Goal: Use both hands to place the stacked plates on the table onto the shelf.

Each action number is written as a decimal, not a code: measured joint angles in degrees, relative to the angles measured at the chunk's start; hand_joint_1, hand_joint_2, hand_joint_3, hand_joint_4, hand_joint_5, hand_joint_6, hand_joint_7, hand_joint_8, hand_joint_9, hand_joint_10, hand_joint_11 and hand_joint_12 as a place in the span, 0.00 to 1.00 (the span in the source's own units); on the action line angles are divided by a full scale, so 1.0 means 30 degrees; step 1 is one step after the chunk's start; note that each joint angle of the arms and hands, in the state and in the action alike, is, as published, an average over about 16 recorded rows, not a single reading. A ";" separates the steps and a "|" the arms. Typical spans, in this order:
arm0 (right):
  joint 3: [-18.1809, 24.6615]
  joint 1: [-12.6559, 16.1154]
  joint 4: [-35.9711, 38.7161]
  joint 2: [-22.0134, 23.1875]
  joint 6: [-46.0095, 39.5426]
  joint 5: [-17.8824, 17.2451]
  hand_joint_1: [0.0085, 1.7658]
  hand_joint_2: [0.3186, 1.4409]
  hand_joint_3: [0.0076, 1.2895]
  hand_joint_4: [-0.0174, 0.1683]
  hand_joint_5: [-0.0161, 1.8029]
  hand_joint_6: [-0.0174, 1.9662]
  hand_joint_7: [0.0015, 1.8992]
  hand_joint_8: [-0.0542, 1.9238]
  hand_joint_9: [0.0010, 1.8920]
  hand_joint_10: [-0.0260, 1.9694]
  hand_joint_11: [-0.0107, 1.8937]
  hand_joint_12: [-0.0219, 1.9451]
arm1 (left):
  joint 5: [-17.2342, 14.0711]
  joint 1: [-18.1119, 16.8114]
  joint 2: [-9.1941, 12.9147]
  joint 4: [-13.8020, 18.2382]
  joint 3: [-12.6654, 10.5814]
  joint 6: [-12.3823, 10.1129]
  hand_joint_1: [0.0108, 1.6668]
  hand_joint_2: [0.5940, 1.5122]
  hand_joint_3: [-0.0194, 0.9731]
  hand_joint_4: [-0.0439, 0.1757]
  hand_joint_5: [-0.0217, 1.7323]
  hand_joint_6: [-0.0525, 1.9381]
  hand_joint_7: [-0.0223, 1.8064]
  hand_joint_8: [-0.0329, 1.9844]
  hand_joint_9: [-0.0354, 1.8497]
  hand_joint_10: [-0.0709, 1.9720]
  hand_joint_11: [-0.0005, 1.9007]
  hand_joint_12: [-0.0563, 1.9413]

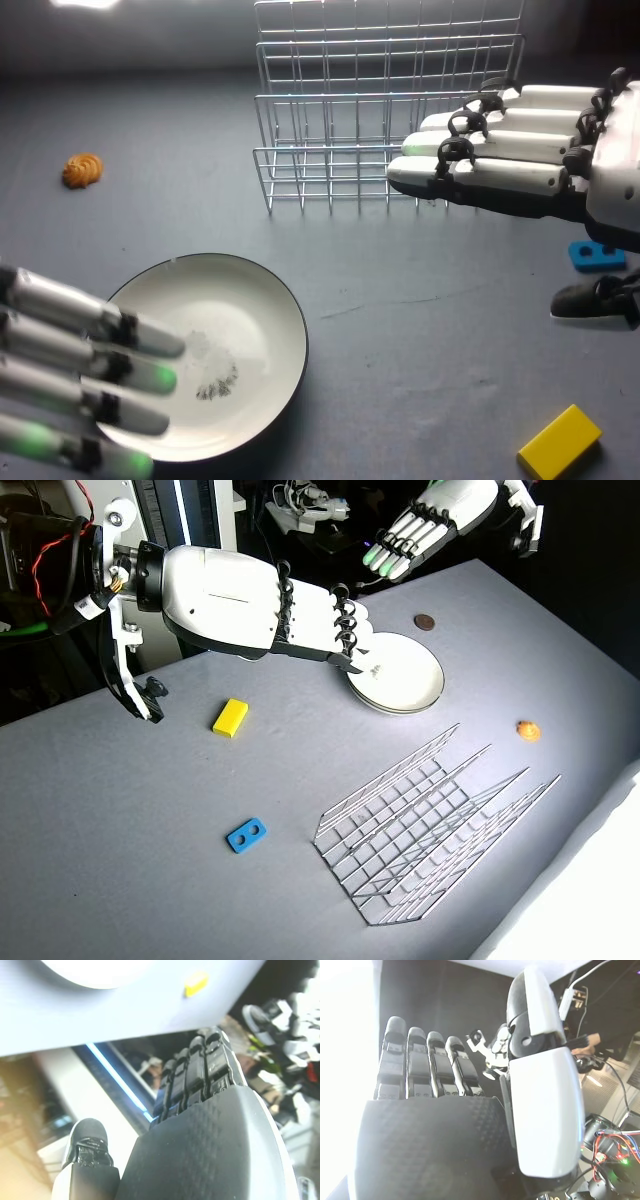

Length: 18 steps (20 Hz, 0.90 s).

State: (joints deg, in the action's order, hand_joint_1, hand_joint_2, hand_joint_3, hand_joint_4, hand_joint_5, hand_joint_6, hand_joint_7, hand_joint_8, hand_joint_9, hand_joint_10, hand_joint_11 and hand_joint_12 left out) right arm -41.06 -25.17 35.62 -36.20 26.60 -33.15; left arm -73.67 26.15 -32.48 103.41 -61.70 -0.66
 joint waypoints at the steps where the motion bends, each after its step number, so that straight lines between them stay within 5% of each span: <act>1: 0.0000 0.0002 0.0001 -0.0004 0.0010 0.0003 0.66 0.63 0.01 0.09 0.02 0.02 0.01 0.03 0.02 0.03 0.01 0.22 | 0.0183 0.0315 -0.0110 0.0172 -0.0013 0.0103 0.00 0.67 0.04 0.20 0.02 0.02 0.02 0.01 0.03 0.04 0.01 0.02; 8: 0.0001 0.0002 0.0000 -0.0022 0.0093 0.0006 0.70 0.62 0.01 0.09 0.02 0.02 0.01 0.03 0.01 0.03 0.01 0.16 | 0.2626 0.2815 -0.1054 0.0366 -0.0272 0.0520 0.00 0.67 0.03 0.20 0.02 0.02 0.02 0.01 0.03 0.04 0.01 0.02; 18: 0.0001 -0.0003 -0.0002 -0.0038 0.0192 0.0006 0.71 0.60 0.01 0.09 0.02 0.02 0.01 0.03 0.01 0.02 0.02 0.05 | 0.6468 0.5788 -0.2510 -0.1312 -0.1574 0.0700 0.00 0.66 0.03 0.20 0.02 0.02 0.02 0.01 0.03 0.04 0.01 0.02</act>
State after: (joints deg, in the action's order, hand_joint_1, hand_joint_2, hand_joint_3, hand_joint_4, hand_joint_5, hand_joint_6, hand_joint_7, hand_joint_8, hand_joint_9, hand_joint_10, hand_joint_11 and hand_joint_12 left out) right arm -41.06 -25.18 35.61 -36.32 27.17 -33.14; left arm -54.26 43.51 -40.01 99.48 -66.42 1.44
